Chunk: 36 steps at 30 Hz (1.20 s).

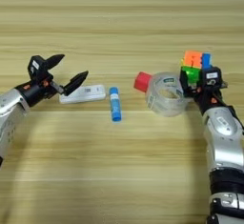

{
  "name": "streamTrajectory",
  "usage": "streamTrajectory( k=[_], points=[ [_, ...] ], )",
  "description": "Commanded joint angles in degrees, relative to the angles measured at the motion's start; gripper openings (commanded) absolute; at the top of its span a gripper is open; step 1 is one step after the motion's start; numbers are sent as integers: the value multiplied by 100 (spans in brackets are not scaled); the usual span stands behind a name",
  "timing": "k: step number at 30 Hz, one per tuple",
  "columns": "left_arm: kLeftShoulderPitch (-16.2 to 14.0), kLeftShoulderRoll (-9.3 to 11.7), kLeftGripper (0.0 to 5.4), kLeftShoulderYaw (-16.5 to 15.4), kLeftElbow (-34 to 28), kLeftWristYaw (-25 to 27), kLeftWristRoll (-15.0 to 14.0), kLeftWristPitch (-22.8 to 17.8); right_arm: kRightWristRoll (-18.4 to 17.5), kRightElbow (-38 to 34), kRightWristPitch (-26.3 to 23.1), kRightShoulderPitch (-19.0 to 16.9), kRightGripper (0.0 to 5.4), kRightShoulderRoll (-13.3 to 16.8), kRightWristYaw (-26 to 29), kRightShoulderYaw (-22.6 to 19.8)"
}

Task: Move the objects on the table

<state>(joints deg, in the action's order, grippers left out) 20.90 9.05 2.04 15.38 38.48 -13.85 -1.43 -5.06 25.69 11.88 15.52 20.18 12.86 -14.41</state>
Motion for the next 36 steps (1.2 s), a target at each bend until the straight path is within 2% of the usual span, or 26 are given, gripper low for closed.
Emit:
streamTrajectory(
  k=[1,12,36],
  points=[
    [28,48,540,-9,-7,-7,3,30,-50,216,102,168,334,200,-103,-174],
    [34,55,540,-14,16,-5,3,44,-198,819,316,362,334,459,-188,-505],
    [29,76,540,-31,-10,-8,-13,32,-123,2998,877,1032,334,283,72,-151]
  ],
)
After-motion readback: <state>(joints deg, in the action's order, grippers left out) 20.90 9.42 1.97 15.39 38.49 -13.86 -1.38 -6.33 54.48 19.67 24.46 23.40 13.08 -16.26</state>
